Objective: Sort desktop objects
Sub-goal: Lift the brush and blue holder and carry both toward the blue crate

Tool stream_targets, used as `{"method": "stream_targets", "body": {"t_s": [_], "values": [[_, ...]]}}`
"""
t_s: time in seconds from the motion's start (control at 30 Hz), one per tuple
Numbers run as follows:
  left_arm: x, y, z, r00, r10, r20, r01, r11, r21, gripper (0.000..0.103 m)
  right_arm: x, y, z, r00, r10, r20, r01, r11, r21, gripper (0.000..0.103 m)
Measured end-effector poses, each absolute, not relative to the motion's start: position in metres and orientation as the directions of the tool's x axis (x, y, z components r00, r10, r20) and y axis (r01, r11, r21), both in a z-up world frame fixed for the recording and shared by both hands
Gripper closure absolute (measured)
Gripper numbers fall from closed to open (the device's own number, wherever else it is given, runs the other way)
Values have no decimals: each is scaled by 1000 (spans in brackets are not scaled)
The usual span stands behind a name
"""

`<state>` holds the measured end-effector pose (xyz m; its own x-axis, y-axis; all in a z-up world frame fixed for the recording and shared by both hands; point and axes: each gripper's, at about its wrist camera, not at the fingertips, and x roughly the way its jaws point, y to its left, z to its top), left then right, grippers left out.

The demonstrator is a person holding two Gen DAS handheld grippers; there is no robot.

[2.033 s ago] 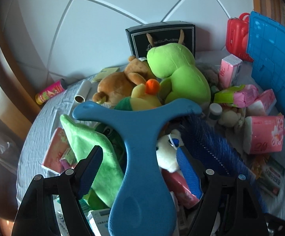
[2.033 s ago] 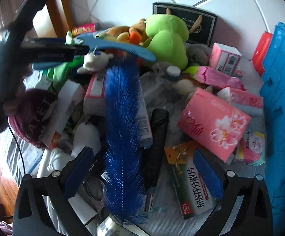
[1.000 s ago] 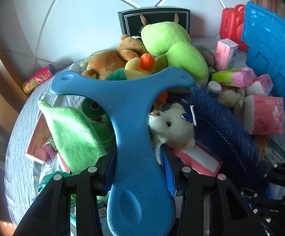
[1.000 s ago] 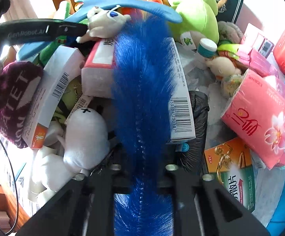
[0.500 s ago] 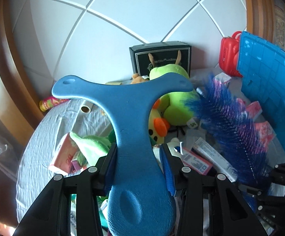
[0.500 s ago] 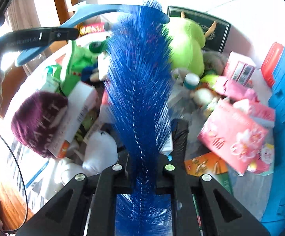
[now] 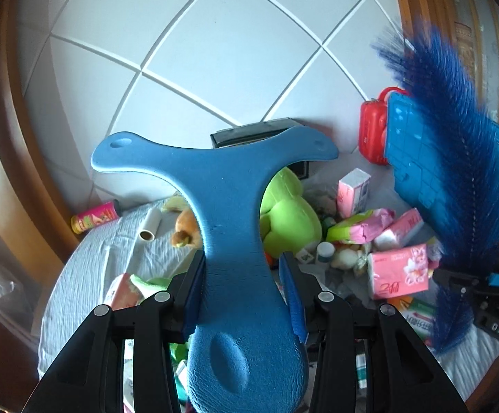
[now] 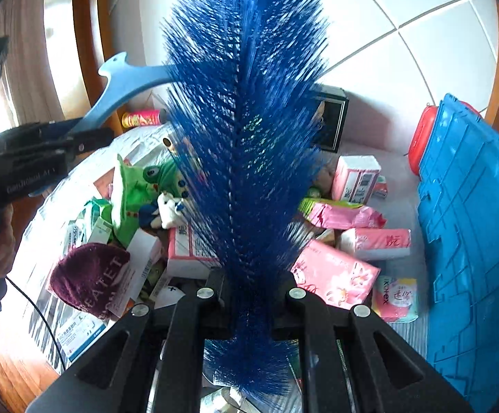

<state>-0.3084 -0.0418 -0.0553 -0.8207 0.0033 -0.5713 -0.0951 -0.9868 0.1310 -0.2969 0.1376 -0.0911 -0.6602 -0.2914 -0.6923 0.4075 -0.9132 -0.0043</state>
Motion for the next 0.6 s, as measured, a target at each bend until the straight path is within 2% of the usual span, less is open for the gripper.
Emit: {"method": "stream_targets", "body": {"t_s": [0.27,0.6], "values": [[-288,-4,-12,-859,94,-504,-181,-975,127,62,-276,175,-8,-759,-275,-589,343,-939,-4,91],[-261,81,40,-863,296,-408,-362,-928,93,62,-232,255,94,-853,-145,-502,203,-977,-63,91]]}}
